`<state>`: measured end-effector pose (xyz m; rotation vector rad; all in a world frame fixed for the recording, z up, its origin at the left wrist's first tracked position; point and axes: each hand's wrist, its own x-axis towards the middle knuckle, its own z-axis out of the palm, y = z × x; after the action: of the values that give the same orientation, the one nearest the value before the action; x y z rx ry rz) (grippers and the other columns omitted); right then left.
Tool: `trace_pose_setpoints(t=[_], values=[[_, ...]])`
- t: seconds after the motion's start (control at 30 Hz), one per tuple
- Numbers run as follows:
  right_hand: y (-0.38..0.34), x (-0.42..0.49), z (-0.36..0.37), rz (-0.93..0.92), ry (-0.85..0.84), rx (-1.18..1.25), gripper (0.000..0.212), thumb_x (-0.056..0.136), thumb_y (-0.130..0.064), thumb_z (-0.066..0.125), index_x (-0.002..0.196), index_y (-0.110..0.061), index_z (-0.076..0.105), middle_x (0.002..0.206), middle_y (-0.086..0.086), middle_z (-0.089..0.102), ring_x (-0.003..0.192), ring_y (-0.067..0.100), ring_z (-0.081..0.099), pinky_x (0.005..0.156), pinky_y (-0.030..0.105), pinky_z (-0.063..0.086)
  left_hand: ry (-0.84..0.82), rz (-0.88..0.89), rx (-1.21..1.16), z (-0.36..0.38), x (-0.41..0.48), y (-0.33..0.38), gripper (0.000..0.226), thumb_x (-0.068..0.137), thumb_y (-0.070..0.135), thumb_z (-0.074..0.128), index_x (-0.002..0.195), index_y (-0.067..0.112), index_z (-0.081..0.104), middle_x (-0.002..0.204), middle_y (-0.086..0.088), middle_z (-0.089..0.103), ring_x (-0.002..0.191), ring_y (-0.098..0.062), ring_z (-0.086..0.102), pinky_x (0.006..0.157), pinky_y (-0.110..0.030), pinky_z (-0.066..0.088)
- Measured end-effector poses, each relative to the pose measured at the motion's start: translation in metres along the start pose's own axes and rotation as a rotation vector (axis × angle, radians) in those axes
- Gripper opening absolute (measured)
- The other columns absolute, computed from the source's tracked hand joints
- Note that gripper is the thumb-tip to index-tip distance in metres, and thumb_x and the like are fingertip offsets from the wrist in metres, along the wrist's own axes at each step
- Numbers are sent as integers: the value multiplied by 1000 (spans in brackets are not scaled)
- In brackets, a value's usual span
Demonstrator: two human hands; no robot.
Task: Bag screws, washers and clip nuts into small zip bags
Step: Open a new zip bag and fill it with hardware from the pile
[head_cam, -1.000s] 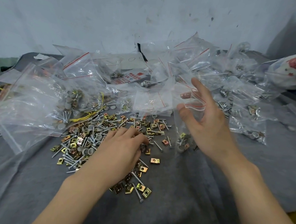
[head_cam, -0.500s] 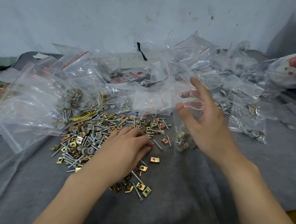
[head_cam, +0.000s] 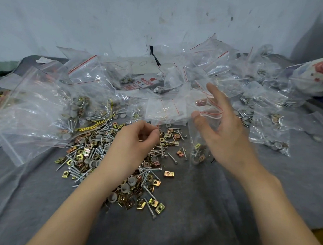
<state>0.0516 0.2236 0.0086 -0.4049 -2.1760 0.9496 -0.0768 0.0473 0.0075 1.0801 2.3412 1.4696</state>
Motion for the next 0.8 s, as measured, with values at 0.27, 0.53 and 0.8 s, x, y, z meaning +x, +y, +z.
trace_pose_setpoints(t=[0.27,0.53,0.8], values=[[0,0,4,-2,1,0,73,89,-66,51,154,-41,28,148,-16,50,132,-6,44,104,6,30,-6,-116,-525,-1,16,14,5,95,12,60,98,9,64,86,-3,76,74,-11,70,67,-21,56],[1,0,5,-1,6,0,71,90,-68,51,153,-46,25,148,-16,50,132,-2,46,108,20,36,19,-69,-557,-1,25,28,19,99,18,57,103,25,74,74,12,63,70,-8,63,67,-22,55],[1,0,7,7,9,38,69,89,-65,53,151,-44,29,143,-15,54,131,2,50,112,38,41,36,98,-408,-8,27,49,21,97,18,61,104,32,75,100,14,72,82,-5,66,72,-22,53]])
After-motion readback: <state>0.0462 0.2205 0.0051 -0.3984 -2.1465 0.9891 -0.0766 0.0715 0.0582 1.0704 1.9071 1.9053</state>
